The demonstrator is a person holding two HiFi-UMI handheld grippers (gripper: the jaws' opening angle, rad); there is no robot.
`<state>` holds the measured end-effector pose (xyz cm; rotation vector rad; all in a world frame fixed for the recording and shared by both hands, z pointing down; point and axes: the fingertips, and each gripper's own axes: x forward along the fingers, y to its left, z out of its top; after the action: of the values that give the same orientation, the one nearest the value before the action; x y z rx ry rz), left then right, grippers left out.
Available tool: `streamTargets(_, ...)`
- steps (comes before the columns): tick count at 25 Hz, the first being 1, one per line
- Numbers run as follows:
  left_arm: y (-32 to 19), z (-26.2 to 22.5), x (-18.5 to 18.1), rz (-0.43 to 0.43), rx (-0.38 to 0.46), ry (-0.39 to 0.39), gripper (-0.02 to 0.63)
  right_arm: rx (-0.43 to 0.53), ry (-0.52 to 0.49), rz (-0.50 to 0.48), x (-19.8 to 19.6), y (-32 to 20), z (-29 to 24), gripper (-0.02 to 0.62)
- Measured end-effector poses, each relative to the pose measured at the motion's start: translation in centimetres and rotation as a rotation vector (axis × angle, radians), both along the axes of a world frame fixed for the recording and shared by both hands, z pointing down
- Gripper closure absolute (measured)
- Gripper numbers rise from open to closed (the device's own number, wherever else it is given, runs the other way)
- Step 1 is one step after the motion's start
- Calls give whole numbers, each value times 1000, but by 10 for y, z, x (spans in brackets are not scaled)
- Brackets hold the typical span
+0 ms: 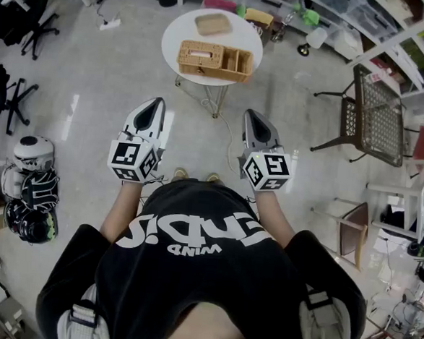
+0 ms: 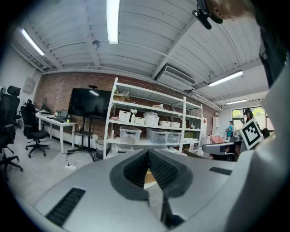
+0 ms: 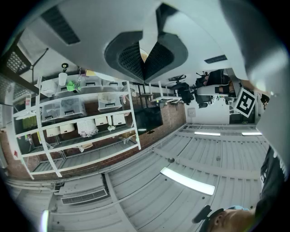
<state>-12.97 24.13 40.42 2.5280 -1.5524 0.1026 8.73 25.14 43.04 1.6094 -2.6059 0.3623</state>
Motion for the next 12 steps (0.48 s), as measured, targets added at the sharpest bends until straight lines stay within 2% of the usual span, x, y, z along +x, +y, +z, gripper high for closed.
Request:
streamTargets(7, -3, -5, -6, 17, 9, 17, 606, 5, -29, 19, -10, -4, -6, 598)
streamTargets(12, -2, -4, -17, 42, 45, -27, 606, 0, -20, 25, -30, 4, 3, 598)
